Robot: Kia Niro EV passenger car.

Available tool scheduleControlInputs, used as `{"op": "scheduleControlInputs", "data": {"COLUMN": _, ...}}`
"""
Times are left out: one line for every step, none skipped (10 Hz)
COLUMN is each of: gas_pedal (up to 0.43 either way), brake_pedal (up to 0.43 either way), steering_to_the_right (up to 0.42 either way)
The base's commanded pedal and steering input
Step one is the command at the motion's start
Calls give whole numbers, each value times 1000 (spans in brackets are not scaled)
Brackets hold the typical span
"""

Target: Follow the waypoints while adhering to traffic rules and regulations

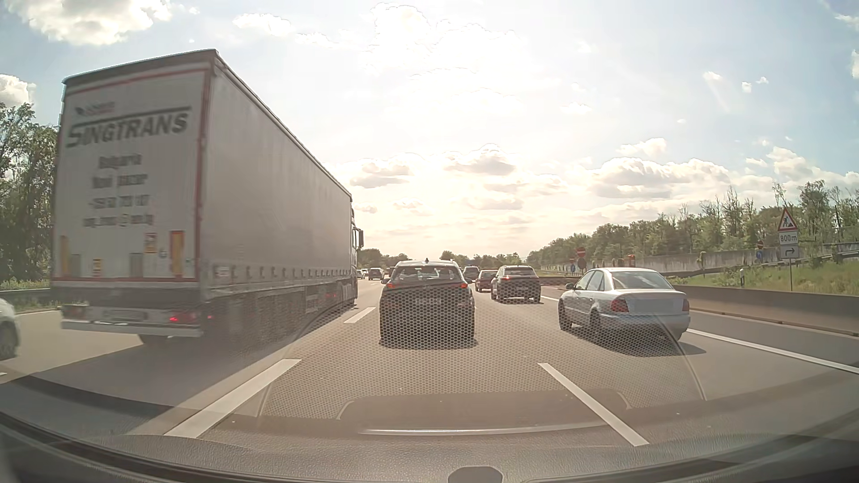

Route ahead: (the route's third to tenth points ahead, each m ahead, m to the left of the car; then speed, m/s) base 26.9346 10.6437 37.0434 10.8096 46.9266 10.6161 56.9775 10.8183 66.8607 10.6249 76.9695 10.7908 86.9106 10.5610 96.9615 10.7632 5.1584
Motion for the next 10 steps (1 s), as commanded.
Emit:
{"op": "scheduleControlInputs", "data": {"gas_pedal": 0, "brake_pedal": 104, "steering_to_the_right": -6}}
{"op": "scheduleControlInputs", "data": {"gas_pedal": 0, "brake_pedal": 122, "steering_to_the_right": -6}}
{"op": "scheduleControlInputs", "data": {"gas_pedal": 0, "brake_pedal": 134, "steering_to_the_right": -6}}
{"op": "scheduleControlInputs", "data": {"gas_pedal": 0, "brake_pedal": 146, "steering_to_the_right": -7}}
{"op": "scheduleControlInputs", "data": {"gas_pedal": 0, "brake_pedal": 146, "steering_to_the_right": -6}}
{"op": "scheduleControlInputs", "data": {"gas_pedal": 0, "brake_pedal": 122, "steering_to_the_right": -6}}
{"op": "scheduleControlInputs", "data": {"gas_pedal": 0, "brake_pedal": 61, "steering_to_the_right": -6}}
{"op": "scheduleControlInputs", "data": {"gas_pedal": 0, "brake_pedal": 0, "steering_to_the_right": -6}}
{"op": "scheduleControlInputs", "data": {"gas_pedal": 0, "brake_pedal": 0, "steering_to_the_right": -6}}
{"op": "scheduleControlInputs", "data": {"gas_pedal": 0, "brake_pedal": 0, "steering_to_the_right": -6}}
